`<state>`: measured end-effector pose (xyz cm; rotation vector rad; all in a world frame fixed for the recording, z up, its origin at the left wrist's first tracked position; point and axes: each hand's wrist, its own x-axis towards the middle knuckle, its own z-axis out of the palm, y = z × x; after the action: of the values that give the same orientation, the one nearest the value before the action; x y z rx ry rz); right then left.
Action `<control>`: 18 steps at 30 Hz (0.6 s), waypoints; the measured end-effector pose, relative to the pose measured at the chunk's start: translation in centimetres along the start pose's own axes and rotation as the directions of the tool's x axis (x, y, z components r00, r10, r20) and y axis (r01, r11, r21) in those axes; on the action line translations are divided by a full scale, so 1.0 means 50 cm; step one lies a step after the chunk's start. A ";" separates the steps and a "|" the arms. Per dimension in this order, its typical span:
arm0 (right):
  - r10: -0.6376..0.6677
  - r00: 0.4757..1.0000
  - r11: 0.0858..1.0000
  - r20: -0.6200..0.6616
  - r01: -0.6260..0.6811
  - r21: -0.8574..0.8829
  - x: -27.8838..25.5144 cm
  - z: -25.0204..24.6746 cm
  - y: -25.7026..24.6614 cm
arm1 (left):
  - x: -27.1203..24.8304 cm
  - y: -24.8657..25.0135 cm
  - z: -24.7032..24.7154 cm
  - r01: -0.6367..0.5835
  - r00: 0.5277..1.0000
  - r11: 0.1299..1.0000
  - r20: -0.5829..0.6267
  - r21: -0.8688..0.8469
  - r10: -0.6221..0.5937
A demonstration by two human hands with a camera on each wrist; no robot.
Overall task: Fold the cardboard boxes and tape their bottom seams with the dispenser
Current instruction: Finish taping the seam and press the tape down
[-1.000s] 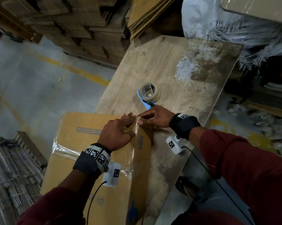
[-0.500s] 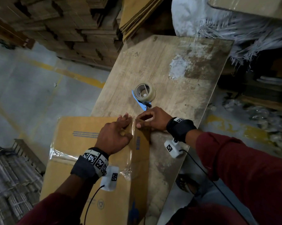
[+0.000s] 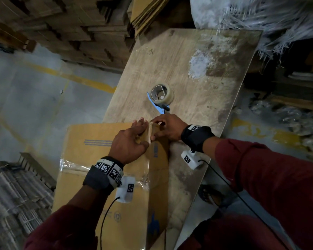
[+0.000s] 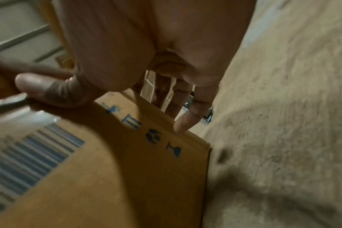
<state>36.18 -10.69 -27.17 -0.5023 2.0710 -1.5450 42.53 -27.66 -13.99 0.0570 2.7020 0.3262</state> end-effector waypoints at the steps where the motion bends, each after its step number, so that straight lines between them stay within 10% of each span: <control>1: 0.002 1.000 1.000 -0.006 -0.002 -0.004 0.000 -0.002 0.000 | 0.000 0.002 -0.001 -0.002 1.000 1.000 0.003 -0.003 0.002; 18: -0.057 0.998 0.989 0.002 0.057 -0.136 -0.054 0.074 -0.003 | -0.023 0.001 0.017 0.010 0.999 0.998 -0.043 -0.065 -0.013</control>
<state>40.54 -12.09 -27.38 -0.6152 2.1910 -1.4427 43.90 -27.54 -14.27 0.0151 2.7315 0.4158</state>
